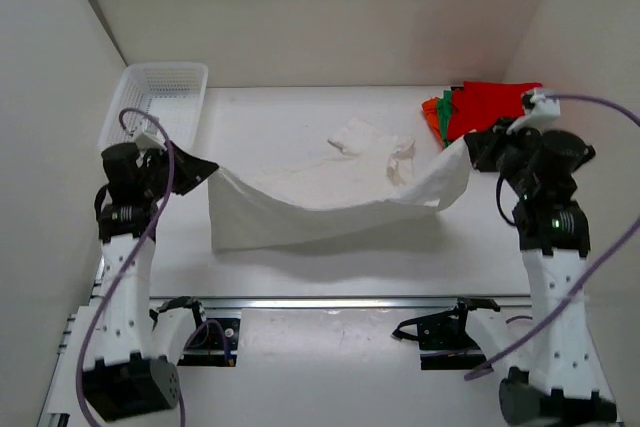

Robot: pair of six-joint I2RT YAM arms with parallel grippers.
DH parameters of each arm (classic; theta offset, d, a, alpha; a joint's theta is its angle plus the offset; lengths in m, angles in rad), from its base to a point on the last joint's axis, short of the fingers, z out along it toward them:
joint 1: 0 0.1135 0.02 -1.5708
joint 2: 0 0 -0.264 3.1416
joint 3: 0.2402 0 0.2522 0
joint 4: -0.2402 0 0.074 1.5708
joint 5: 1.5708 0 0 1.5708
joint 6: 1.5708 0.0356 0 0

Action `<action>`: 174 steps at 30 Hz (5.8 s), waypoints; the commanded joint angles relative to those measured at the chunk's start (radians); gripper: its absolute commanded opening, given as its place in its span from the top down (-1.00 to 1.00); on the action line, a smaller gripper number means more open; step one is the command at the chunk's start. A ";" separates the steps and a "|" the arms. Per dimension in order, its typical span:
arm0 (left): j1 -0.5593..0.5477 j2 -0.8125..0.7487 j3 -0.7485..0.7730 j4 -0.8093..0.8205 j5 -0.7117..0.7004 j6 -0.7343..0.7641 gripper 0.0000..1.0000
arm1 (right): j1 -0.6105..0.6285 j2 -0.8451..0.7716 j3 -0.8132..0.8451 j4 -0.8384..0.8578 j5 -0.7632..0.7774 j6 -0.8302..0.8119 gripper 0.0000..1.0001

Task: Fold and stack the t-shirts
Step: Flatten out the tshirt

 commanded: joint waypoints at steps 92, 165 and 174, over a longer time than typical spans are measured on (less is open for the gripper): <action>-0.072 -0.199 -0.286 -0.044 -0.234 0.066 1.00 | 0.024 0.021 -0.318 -0.038 -0.029 0.049 1.00; -0.003 1.122 1.697 0.036 -0.225 -0.012 1.00 | -0.112 1.060 1.354 0.352 -0.176 0.120 1.00; -0.035 0.771 1.070 0.200 -0.222 0.103 1.00 | -0.151 0.818 1.033 0.119 -0.010 -0.211 1.00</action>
